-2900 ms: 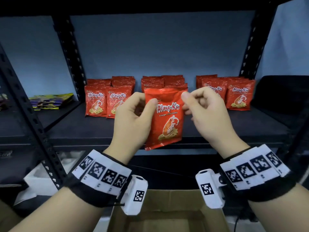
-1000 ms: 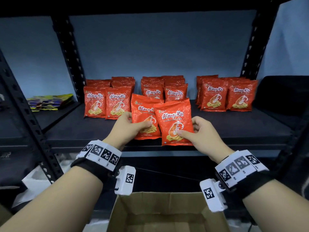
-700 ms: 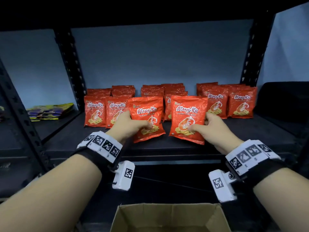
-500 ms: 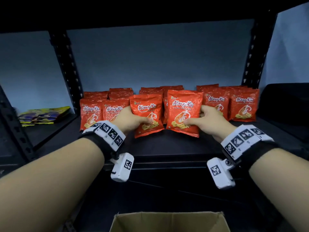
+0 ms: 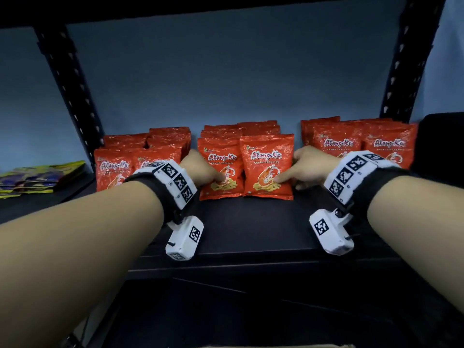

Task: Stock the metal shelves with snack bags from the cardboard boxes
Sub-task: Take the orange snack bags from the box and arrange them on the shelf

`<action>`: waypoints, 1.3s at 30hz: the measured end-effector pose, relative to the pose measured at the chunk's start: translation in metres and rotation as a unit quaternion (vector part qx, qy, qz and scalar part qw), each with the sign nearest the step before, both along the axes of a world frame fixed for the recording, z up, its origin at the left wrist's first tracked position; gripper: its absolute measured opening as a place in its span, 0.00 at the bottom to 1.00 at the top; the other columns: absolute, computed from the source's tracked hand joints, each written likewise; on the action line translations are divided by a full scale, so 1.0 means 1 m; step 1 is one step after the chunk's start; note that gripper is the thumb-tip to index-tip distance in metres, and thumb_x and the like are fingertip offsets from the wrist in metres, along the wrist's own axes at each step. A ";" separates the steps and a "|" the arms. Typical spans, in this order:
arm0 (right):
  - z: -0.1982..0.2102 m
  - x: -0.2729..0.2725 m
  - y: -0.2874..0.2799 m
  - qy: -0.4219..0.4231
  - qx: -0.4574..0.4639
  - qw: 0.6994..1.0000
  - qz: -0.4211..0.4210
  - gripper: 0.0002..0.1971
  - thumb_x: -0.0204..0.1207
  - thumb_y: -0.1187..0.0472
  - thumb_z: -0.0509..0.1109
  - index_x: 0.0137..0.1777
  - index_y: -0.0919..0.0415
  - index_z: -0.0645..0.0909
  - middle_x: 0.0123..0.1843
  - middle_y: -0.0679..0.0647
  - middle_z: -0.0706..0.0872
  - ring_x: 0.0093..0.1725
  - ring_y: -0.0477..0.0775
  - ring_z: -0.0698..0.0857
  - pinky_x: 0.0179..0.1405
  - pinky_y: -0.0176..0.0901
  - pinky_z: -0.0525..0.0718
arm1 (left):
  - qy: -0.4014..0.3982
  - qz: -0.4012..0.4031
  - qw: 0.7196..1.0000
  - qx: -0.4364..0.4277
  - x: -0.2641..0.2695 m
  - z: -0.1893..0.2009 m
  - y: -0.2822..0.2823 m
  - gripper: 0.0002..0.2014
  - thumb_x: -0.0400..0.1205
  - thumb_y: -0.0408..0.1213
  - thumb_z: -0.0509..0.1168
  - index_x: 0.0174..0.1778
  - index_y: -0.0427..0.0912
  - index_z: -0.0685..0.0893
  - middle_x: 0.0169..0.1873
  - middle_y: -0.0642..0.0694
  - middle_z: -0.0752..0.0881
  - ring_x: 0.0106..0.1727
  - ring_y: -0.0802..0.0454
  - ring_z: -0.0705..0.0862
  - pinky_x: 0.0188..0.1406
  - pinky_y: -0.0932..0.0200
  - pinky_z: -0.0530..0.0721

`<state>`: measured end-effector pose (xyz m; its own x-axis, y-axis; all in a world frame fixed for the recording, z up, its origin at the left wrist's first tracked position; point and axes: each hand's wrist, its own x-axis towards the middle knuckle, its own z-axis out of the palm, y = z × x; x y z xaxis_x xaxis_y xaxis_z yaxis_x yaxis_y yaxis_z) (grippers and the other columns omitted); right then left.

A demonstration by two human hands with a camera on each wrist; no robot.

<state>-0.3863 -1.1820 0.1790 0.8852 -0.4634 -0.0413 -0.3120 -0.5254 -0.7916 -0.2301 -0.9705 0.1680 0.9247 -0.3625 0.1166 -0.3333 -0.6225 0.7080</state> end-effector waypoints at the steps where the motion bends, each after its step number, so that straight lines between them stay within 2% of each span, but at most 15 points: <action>1: 0.002 0.002 0.000 0.010 -0.010 1.000 -0.003 0.18 0.69 0.63 0.87 0.52 0.64 0.83 0.46 0.60 0.90 0.41 0.55 0.88 0.45 0.52 0.92 | -0.021 0.002 0.999 0.030 0.000 0.002 -0.001 0.43 0.59 0.46 0.90 0.68 0.39 0.82 0.58 0.46 0.90 0.57 0.46 0.90 0.63 0.49 0.88; 3: 0.003 0.006 0.001 0.030 -0.035 0.999 -0.016 0.16 0.70 0.61 0.87 0.48 0.63 0.82 0.42 0.61 0.89 0.40 0.56 0.87 0.46 0.55 0.93 | -0.062 0.010 0.992 0.111 -0.002 0.006 -0.001 0.43 0.62 0.53 0.88 0.70 0.39 0.81 0.58 0.45 0.90 0.57 0.45 0.89 0.62 0.48 0.88; 6: 0.003 0.009 0.005 0.053 -0.069 0.996 -0.037 0.17 0.69 0.58 0.87 0.47 0.65 0.83 0.43 0.65 0.92 0.39 0.58 0.89 0.49 0.60 0.94 | -0.093 0.017 0.973 0.210 -0.014 0.011 -0.001 0.34 0.71 0.59 0.81 0.62 0.36 0.85 0.50 0.42 0.91 0.49 0.45 0.90 0.55 0.47 0.91; 8: 0.005 0.008 0.009 0.067 -0.107 0.991 -0.048 0.20 0.67 0.53 0.88 0.44 0.66 0.84 0.45 0.66 0.93 0.41 0.61 0.92 0.50 0.62 0.94 | -0.093 0.015 0.966 0.241 -0.021 0.015 0.000 0.34 0.74 0.61 0.79 0.60 0.34 0.84 0.48 0.41 0.90 0.48 0.43 0.91 0.51 0.48 0.92; 10: 0.009 0.003 0.012 0.078 -0.174 0.979 -0.064 0.34 0.62 0.46 0.90 0.57 0.69 0.82 0.52 0.64 0.92 0.51 0.65 0.92 0.54 0.63 0.92 | -0.110 0.019 0.960 0.255 -0.030 0.020 0.003 0.37 0.74 0.61 0.78 0.62 0.30 0.81 0.50 0.42 0.86 0.48 0.45 0.88 0.49 0.51 0.90; 12: 0.013 -0.002 0.016 0.077 -0.248 0.962 -0.085 0.55 0.56 0.40 0.91 0.75 0.69 0.68 0.65 0.63 0.85 0.63 0.67 0.86 0.63 0.61 0.88 | -0.125 0.022 0.957 0.261 -0.039 0.027 0.008 0.42 0.74 0.61 0.79 0.68 0.29 0.74 0.55 0.40 0.83 0.52 0.44 0.85 0.47 0.54 0.85; 15: 0.020 -0.010 0.026 0.045 -0.368 0.927 -0.063 0.69 0.49 0.33 0.90 0.85 0.58 0.55 0.78 0.67 0.70 0.77 0.72 0.72 0.74 0.64 0.78 | -0.134 0.021 0.960 0.246 -0.042 0.034 0.015 0.53 0.68 0.57 0.85 0.78 0.29 0.66 0.64 0.38 0.83 0.63 0.41 0.85 0.47 0.55 0.81; 18: 0.030 -0.011 0.037 0.021 -0.461 0.887 0.011 0.72 0.47 0.31 0.89 0.87 0.53 0.53 0.82 0.63 0.66 0.82 0.69 0.64 0.77 0.68 0.73 | -0.169 -0.006 0.954 0.248 -0.045 0.040 0.016 0.63 0.59 0.54 0.89 0.84 0.34 0.62 0.75 0.36 0.76 0.73 0.38 0.79 0.64 0.50 0.83; 21: 0.035 -0.001 0.044 0.038 -0.509 0.855 0.088 0.77 0.47 0.32 0.90 0.90 0.54 0.47 0.87 0.60 0.59 0.87 0.66 0.56 0.82 0.67 0.67 | -0.239 -0.040 0.915 0.324 -0.048 0.045 0.008 0.67 0.53 0.61 0.88 0.84 0.38 0.63 0.77 0.38 0.72 0.78 0.37 0.72 0.80 0.40 0.72; 23: 0.030 0.009 0.044 0.061 -0.533 0.837 0.108 0.80 0.46 0.32 0.90 0.91 0.56 0.42 0.90 0.61 0.53 0.89 0.65 0.50 0.86 0.67 0.61 | -0.255 -0.056 0.887 0.382 -0.048 0.044 -0.002 0.74 0.50 0.66 0.87 0.86 0.37 0.56 0.81 0.38 0.67 0.83 0.36 0.65 0.86 0.33 0.61; 25: 0.023 0.019 0.043 0.088 -0.551 0.823 0.105 0.81 0.46 0.31 0.89 0.91 0.59 0.42 0.91 0.62 0.49 0.90 0.66 0.48 0.87 0.69 0.56 | -0.260 -0.069 0.861 0.431 -0.043 0.039 -0.013 0.82 0.49 0.70 0.85 0.89 0.37 0.44 0.87 0.38 0.58 0.88 0.36 0.56 0.88 0.30 0.50; 27: 0.017 0.028 0.040 0.104 -0.566 0.813 0.093 0.77 0.46 0.30 0.89 0.89 0.62 0.50 0.90 0.64 0.51 0.90 0.67 0.49 0.87 0.71 0.55 | -0.273 -0.079 0.841 0.460 -0.035 0.032 -0.022 0.84 0.51 0.71 0.84 0.89 0.37 0.37 0.89 0.38 0.52 0.90 0.36 0.50 0.88 0.30 0.46; 29: 0.015 0.033 0.036 0.107 -0.572 0.809 0.084 0.73 0.46 0.29 0.88 0.86 0.64 0.56 0.89 0.66 0.54 0.89 0.67 0.52 0.86 0.71 0.57 | -0.294 -0.082 0.828 0.470 -0.027 0.027 -0.028 0.82 0.52 0.70 0.85 0.89 0.37 0.40 0.88 0.37 0.54 0.89 0.36 0.52 0.88 0.30 0.48; 33: 0.010 0.044 0.026 0.092 -0.574 0.810 0.074 0.72 0.44 0.29 0.88 0.83 0.65 0.58 0.87 0.66 0.58 0.87 0.67 0.56 0.84 0.70 0.61 | -0.320 -0.087 0.826 0.455 -0.010 0.021 -0.031 0.73 0.54 0.71 0.83 0.86 0.38 0.53 0.82 0.40 0.64 0.86 0.38 0.61 0.87 0.28 0.49; 39: 0.003 0.061 0.010 0.074 -0.578 0.809 0.071 0.78 0.49 0.30 0.87 0.89 0.64 0.44 0.87 0.62 0.59 0.86 0.65 0.60 0.83 0.70 0.62 | -0.366 -0.114 0.808 0.448 0.013 0.018 -0.036 0.69 0.57 0.73 0.81 0.84 0.39 0.55 0.81 0.42 0.65 0.85 0.40 0.63 0.86 0.25 0.51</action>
<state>-0.3252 -1.1720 0.1823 0.9582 -0.1616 0.2362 -0.2294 -0.9273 0.2959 -0.2176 -1.0063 0.1862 0.6245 -0.7554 0.1983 -0.6371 -0.6396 -0.4302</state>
